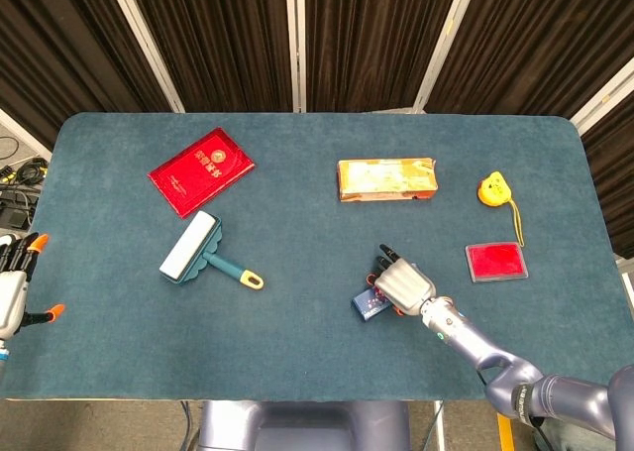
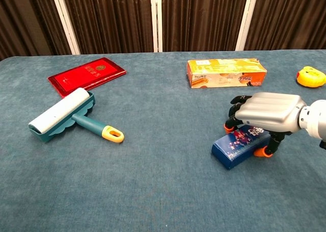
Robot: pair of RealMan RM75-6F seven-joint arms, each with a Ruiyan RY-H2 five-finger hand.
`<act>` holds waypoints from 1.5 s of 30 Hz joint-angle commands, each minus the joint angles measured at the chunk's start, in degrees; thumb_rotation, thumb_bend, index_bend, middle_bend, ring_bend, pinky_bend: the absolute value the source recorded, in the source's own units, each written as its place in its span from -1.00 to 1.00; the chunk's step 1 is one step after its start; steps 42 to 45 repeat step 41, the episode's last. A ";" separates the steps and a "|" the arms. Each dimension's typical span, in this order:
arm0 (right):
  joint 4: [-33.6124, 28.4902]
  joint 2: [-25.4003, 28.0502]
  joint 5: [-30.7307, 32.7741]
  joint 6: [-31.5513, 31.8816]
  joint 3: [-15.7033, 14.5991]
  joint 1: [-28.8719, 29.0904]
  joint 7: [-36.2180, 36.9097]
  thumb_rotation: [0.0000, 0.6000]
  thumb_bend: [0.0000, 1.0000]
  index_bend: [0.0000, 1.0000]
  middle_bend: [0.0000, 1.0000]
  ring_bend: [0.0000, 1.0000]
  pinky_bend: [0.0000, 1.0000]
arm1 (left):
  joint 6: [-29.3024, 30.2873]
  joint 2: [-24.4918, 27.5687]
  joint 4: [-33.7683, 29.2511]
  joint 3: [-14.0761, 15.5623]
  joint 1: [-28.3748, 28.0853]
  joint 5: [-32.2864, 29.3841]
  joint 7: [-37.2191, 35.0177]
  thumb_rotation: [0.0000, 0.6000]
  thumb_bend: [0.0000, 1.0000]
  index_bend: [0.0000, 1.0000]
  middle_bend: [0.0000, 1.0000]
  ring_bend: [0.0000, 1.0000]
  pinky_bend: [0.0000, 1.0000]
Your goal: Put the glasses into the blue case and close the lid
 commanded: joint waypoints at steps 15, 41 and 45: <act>-10.10 7.15 2.26 4.69 -0.68 -3.14 -7.54 1.00 -0.61 -1.00 -1.00 -1.00 -1.00 | 1.41 0.75 -1.07 0.20 0.52 1.36 -1.01 1.00 -1.00 -1.00 -1.00 -1.00 -1.00; -6.73 13.60 -5.86 44.78 -1.20 -28.75 16.81 1.00 -1.00 -1.00 -1.00 -1.00 -1.00 | 9.87 4.77 -4.61 1.61 3.58 10.06 -7.31 1.00 -1.00 -1.00 -1.00 -1.00 -1.00; -6.73 13.60 -5.86 44.78 -1.20 -28.75 16.81 1.00 -1.00 -1.00 -1.00 -1.00 -1.00 | 9.87 4.77 -4.61 1.61 3.58 10.06 -7.31 1.00 -1.00 -1.00 -1.00 -1.00 -1.00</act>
